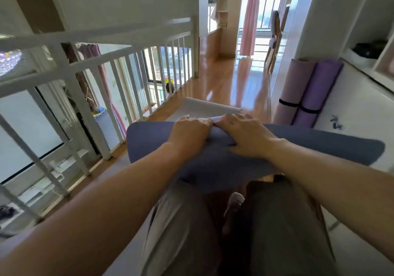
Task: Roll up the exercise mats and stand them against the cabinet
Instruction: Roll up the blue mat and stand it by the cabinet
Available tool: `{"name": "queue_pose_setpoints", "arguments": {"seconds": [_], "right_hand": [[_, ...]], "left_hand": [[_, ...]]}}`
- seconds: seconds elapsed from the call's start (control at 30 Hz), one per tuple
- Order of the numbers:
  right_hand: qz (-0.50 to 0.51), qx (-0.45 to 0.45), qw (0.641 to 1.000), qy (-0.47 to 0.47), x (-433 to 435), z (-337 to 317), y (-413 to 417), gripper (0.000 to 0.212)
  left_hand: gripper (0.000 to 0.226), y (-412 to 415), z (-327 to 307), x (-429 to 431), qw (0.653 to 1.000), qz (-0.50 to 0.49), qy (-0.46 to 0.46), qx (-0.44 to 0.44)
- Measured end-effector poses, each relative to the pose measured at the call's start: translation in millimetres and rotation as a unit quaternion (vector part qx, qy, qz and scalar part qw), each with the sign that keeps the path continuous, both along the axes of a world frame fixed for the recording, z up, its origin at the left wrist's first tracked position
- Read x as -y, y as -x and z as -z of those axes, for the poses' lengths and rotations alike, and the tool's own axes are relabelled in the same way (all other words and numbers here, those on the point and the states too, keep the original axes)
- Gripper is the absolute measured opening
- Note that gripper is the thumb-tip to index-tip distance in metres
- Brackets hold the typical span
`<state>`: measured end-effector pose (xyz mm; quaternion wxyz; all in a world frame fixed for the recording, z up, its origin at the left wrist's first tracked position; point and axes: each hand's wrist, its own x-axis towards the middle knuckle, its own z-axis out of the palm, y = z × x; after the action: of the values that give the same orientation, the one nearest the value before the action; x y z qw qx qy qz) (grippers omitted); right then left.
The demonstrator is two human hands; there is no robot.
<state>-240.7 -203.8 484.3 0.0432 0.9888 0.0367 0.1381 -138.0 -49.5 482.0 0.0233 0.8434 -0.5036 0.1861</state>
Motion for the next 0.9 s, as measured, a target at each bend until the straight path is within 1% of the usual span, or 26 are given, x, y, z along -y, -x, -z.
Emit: {"name": "queue_pose_setpoints", "arguments": {"seconds": [0.03,0.07,0.13,0.2,0.27,0.33,0.37,0.4,0.43,0.47,0.5,0.53,0.6,0.63,0.67,0.7,0.73,0.77,0.8,0.83,0.87,0.9], "right_hand": [[0.015,0.034,0.999,-0.006,3.7,9.1,9.9,0.075],[0.031,0.071,0.997,-0.025,7.4,17.4,20.3,0.081],[0.075,0.115,0.989,-0.052,13.1,28.6,40.9,0.076],[0.131,0.099,0.986,-0.04,11.2,29.4,55.8,0.069],[0.16,0.072,0.984,-0.017,3.2,21.9,59.7,0.065],[0.167,0.029,0.986,0.009,-5.1,12.7,55.0,0.063],[0.156,0.008,0.988,0.01,-7.8,10.4,52.3,0.064],[0.139,-0.017,0.99,-0.006,-10.6,10.3,50.3,0.064],[0.115,-0.049,0.991,-0.044,-14.6,10.9,49.2,0.064],[0.088,-0.092,0.987,-0.099,-18.9,12.8,49.2,0.062],[0.062,-0.143,0.976,-0.15,-22.8,15.3,49.6,0.058],[0.044,-0.207,0.961,-0.18,-26.2,19.4,50.6,0.053],[0.056,-0.322,0.925,-0.196,-29.2,32.8,54.8,0.048],[0.071,-0.346,0.913,-0.201,-29.5,39.7,57.5,0.046],[0.078,-0.346,0.911,-0.21,-30.2,44.8,59.1,0.044],[0.081,-0.323,0.917,-0.219,-31.3,48.0,60.9,0.045],[0.081,-0.28,0.931,-0.218,-32.7,49.9,63.6,0.049],[0.078,-0.222,0.952,-0.198,-33.3,51.2,66.7,0.059],[0.065,-0.149,0.974,-0.157,-31.4,55.0,70.2,0.069],[0.046,-0.073,0.991,-0.1,-27.0,59.8,74.9,0.075],[0.02,-0.01,0.999,-0.039,-20.1,67.1,80.2,0.074],[-0.009,0.043,0.999,0.013,-12.6,75.9,86.2,0.068]], "left_hand": [[0.031,3.3,1.8,-5.4,1.0,0.011,0.01,0.027],[0.027,4.6,3.5,-10.9,0.999,0.018,0.019,0.045],[0.023,6.6,3.9,-22.7,0.997,0.016,0.036,0.064],[0.023,11.0,2.9,-30.6,0.997,-0.004,0.035,0.074],[0.025,18.5,1.5,-33.7,0.994,-0.033,0.033,0.096],[0.032,24.1,-3.8,-34.8,0.989,-0.084,0.013,0.122],[0.041,26.5,-6.4,-34.8,0.987,-0.101,-0.012,0.123],[0.052,30.8,-9.3,-34.8,0.988,-0.098,-0.045,0.113],[0.062,38.7,-11.9,-34.7,0.989,-0.075,-0.08,0.096],[0.066,48.5,-12.1,-34.4,0.991,-0.032,-0.105,0.078],[0.064,59.1,-8.9,-34.4,0.992,0.02,-0.114,0.059],[0.057,69.3,-0.8,-35.3,0.991,0.071,-0.113,0.034],[0.045,82.9,23.4,-40.7,0.986,0.132,-0.097,-0.023],[0.043,84.5,33.9,-44.0,0.985,0.137,-0.092,-0.054],[0.043,82.8,42.8,-45.9,0.983,0.135,-0.092,-0.08],[0.044,79.5,49.7,-46.1,0.982,0.134,-0.094,-0.095],[0.046,76.1,54.2,-46.0,0.981,0.132,-0.098,-0.099],[0.047,73.9,57.7,-45.9,0.983,0.128,-0.094,-0.097],[0.046,72.5,61.6,-46.0,0.985,0.121,-0.081,-0.089],[0.044,72.3,66.3,-46.2,0.988,0.115,-0.063,-0.08],[0.042,73.7,71.1,-47.2,0.99,0.113,-0.041,-0.076],[0.041,76.0,76.8,-49.1,0.99,0.118,-0.026,-0.068]]}}
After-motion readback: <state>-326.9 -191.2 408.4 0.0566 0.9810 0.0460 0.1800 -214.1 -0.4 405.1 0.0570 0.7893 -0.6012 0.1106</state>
